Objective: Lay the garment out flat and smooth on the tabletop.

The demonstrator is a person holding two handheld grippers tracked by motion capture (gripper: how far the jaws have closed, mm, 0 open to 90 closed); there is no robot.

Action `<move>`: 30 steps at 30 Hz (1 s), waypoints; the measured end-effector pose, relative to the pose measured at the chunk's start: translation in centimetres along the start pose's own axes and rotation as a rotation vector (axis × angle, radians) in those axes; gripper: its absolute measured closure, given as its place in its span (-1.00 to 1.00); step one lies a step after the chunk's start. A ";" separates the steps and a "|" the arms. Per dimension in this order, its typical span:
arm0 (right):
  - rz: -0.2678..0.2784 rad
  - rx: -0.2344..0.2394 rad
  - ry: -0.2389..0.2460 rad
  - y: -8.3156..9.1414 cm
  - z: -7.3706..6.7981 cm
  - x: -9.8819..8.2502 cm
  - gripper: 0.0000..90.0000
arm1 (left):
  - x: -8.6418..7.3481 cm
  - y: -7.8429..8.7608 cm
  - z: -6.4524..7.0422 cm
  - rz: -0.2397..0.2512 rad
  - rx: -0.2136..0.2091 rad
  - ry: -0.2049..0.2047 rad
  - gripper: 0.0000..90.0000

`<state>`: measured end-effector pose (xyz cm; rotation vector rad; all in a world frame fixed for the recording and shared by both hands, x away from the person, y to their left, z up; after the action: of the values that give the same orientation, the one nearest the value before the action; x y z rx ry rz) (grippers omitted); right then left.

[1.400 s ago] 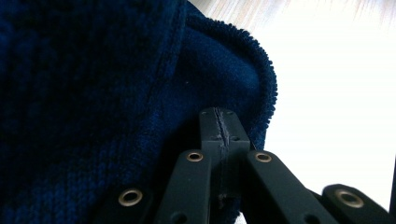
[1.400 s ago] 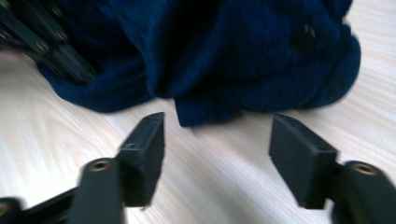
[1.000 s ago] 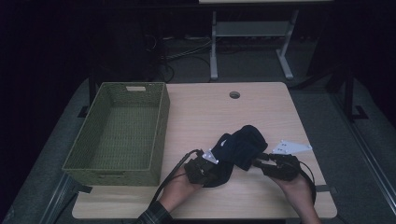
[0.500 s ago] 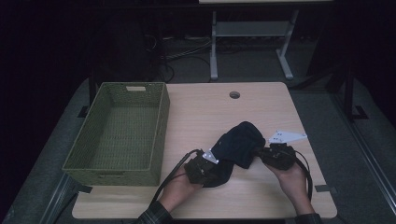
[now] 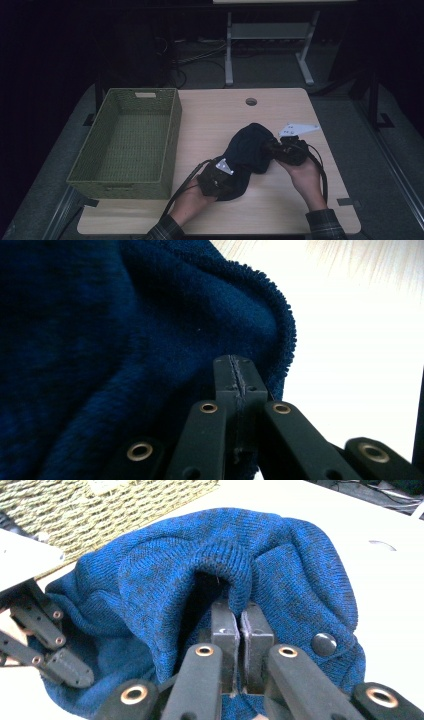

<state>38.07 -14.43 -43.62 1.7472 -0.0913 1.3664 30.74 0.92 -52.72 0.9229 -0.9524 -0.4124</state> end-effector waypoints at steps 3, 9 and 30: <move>-0.003 -0.004 0.012 -0.6 0.3 1.0 0.94 | 0.0 0.0 0.0 0.000 0.006 -0.004 1.00; 0.007 -0.006 0.017 -1.3 1.0 2.7 0.94 | 0.0 0.0 -0.1 -0.004 0.002 -0.003 1.00; 0.021 0.004 0.031 -5.8 2.2 7.5 0.95 | -0.1 0.0 -0.1 -0.010 -0.020 0.000 1.00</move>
<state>45.74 -9.10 -40.92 1.7324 -0.0898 1.4089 30.76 1.02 -52.76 0.9102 -0.9423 -0.4292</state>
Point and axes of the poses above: each handheld gripper's, and its own axes: y roughly backward along the jaws, x roughly out of its top, z roughly to its right, the point moved 9 cm from there along -y, roughly forward along the jaws, and after that the axes turned 6 degrees about y, right-handed, at the moved point
